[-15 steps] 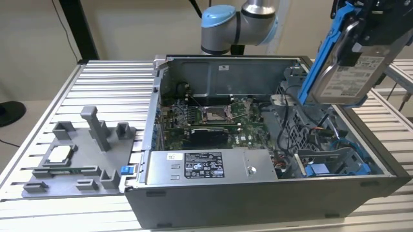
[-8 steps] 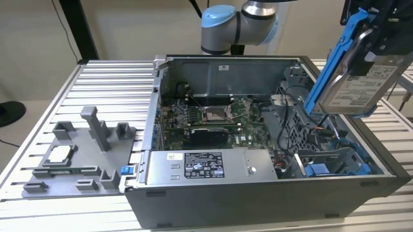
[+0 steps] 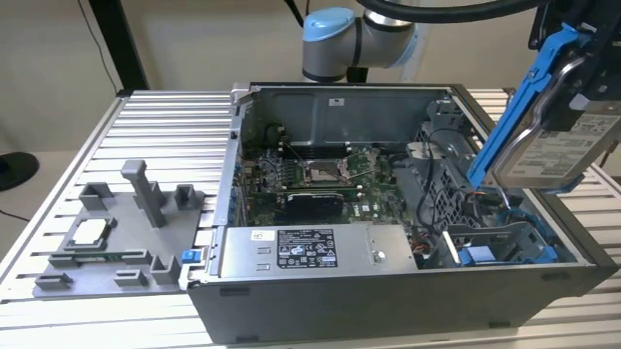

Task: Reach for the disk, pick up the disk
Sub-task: 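Pick up the disk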

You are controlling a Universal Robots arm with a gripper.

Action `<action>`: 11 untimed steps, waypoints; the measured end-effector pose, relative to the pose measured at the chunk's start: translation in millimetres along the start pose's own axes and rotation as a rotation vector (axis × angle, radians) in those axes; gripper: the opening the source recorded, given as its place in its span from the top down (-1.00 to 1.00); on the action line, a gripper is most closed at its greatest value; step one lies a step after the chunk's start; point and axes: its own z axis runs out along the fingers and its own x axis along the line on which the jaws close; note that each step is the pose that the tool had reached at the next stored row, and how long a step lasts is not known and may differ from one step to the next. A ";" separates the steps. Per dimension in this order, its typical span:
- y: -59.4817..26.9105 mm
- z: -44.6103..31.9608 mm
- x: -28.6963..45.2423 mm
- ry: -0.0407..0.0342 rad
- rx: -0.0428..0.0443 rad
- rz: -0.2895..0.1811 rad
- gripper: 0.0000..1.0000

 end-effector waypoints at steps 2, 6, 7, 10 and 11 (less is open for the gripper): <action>-0.5 0.1 4.2 0.0001 -0.0006 0.000 1.00; -1.1 1.5 7.3 -0.0002 -0.0007 0.000 1.00; -1.2 2.1 7.7 -0.0002 -0.0007 0.000 1.00; -1.4 4.2 8.2 0.0000 -0.0007 0.000 1.00; -1.4 4.9 8.4 0.0000 -0.0007 0.000 1.00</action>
